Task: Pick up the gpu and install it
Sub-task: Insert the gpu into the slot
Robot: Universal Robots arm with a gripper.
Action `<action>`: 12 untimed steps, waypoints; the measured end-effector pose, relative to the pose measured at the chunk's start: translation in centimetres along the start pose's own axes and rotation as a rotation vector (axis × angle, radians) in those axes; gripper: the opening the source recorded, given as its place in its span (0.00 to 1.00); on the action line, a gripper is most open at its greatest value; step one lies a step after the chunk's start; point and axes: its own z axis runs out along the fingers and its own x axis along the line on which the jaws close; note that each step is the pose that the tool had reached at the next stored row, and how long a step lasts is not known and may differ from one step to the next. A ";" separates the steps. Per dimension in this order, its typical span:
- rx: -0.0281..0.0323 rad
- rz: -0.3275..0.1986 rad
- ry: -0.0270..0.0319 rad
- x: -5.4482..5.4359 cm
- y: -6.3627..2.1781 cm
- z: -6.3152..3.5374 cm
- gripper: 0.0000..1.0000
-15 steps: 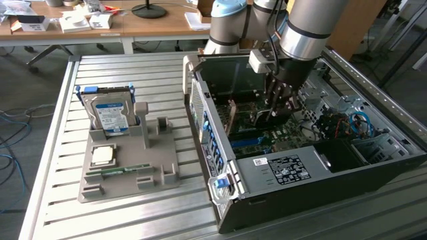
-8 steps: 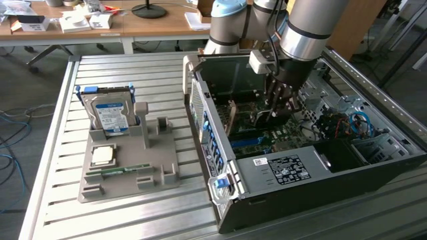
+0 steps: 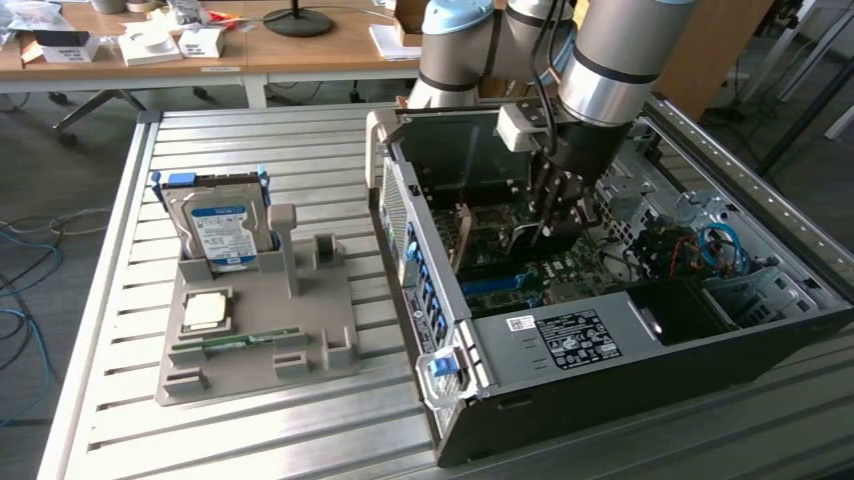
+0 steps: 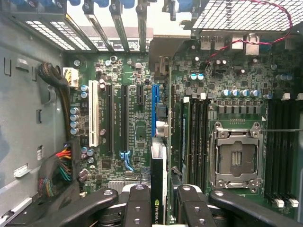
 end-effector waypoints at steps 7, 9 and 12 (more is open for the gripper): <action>0.0000 0.000 -0.0001 0.0 0.07 0.03 0.26; 0.0000 0.000 -0.0001 0.0 0.07 0.03 0.26; 0.0001 0.000 -0.0001 0.0 0.11 0.05 0.26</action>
